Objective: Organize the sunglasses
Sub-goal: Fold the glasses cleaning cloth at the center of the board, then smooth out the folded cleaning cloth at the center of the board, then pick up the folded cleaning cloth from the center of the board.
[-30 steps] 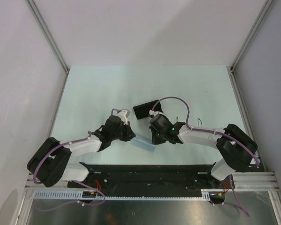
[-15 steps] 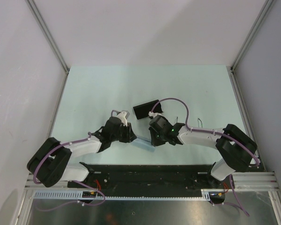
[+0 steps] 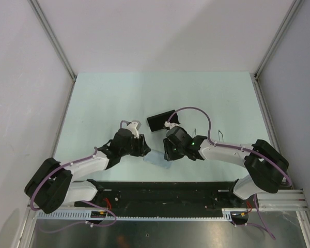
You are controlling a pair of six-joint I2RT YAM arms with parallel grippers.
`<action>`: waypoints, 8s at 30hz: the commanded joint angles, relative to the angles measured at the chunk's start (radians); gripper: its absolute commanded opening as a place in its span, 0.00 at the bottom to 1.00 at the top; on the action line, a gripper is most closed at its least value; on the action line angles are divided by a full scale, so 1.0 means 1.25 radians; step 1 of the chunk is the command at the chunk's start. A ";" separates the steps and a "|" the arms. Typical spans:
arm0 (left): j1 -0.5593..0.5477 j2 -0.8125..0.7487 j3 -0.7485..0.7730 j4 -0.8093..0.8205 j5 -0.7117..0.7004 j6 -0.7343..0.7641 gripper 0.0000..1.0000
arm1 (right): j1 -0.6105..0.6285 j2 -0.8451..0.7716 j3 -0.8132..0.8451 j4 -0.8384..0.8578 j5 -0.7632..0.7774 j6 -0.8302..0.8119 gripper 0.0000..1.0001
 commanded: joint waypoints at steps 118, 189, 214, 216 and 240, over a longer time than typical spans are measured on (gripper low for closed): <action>-0.055 0.065 0.153 -0.210 -0.114 -0.036 0.65 | -0.037 -0.084 -0.041 -0.137 0.169 0.297 0.37; -0.052 0.200 0.221 -0.313 -0.031 -0.012 0.30 | 0.003 0.058 -0.082 -0.006 0.106 0.406 0.04; -0.051 0.196 0.232 -0.315 -0.025 -0.012 0.00 | 0.019 0.059 -0.030 -0.002 0.128 0.343 0.00; -0.051 0.194 0.230 -0.313 -0.025 -0.014 0.00 | 0.022 0.058 -0.026 -0.011 0.135 0.338 0.00; -0.051 0.200 0.232 -0.315 -0.027 -0.015 0.00 | 0.039 0.119 0.032 -0.068 0.158 0.332 0.01</action>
